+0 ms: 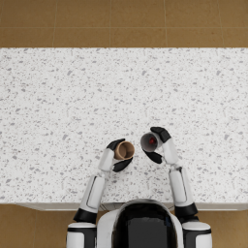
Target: Pick up two cups and pour the berry on the right into the cup on the left
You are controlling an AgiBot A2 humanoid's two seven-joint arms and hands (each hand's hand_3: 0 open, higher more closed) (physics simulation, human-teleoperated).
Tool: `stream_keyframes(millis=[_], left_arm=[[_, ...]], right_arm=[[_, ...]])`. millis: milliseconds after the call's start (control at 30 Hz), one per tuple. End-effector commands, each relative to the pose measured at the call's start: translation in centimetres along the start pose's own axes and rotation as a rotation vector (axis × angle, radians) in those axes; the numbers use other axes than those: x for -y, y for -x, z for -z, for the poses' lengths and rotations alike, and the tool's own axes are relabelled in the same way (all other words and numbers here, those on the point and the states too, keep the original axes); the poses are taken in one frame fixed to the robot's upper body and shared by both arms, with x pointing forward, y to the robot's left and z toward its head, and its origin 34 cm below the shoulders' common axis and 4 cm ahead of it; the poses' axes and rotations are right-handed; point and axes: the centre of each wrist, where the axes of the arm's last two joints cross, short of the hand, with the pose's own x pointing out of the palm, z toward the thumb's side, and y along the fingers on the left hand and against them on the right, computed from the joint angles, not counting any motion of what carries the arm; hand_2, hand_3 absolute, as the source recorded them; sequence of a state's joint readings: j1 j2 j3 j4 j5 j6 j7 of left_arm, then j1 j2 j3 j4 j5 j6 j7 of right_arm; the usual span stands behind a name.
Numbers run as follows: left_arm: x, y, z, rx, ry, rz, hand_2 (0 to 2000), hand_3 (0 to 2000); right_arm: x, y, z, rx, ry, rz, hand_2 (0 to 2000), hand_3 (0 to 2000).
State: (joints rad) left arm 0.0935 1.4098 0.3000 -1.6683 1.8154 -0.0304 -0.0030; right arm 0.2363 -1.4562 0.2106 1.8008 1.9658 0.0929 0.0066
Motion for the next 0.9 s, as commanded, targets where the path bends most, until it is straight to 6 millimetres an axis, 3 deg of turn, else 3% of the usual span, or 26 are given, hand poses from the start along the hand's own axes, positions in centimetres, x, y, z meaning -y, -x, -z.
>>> stream_keyframes(millis=[33, 433, 467, 633, 667, 700, 900], left_arm=[[-1.0, -0.1, -0.7, 0.007, -0.028, -0.002, 2000, 1280], [-1.1, -0.5, -0.7, 0.014, -0.026, 0.003, 2000, 1280], [-1.1, -0.5, -0.7, 0.014, -0.026, 0.002, 2000, 1280], [-2.0, -0.4, -1.0, 0.024, -0.035, -0.007, 2000, 1280], [-1.3, -0.6, -0.4, 0.022, -0.012, 0.005, 2000, 1280], [-2.0, -0.4, -0.7, 0.026, -0.022, -0.008, 2000, 1280], [-1.6, -0.8, 0.0, 0.03, 0.004, 0.005, 2000, 1280]], right_arm=[[1.2, 0.0, -2.0, -0.019, 0.077, 0.013, 2000, 1280], [1.5, -0.1, -3.4, -0.387, 0.101, 0.026, 2000, 1280], [1.2, -0.3, -2.6, -0.421, 0.068, 0.012, 2000, 1280], [1.7, -0.2, -3.7, -0.57, 0.094, 0.042, 2000, 1280], [1.7, -0.4, -3.8, -0.6, 0.096, 0.039, 2000, 1280], [1.4, -0.4, -3.0, -0.636, 0.065, 0.028, 2000, 1280], [2.3, 0.1, -5.5, -0.805, 0.123, 0.112, 2000, 1280]])
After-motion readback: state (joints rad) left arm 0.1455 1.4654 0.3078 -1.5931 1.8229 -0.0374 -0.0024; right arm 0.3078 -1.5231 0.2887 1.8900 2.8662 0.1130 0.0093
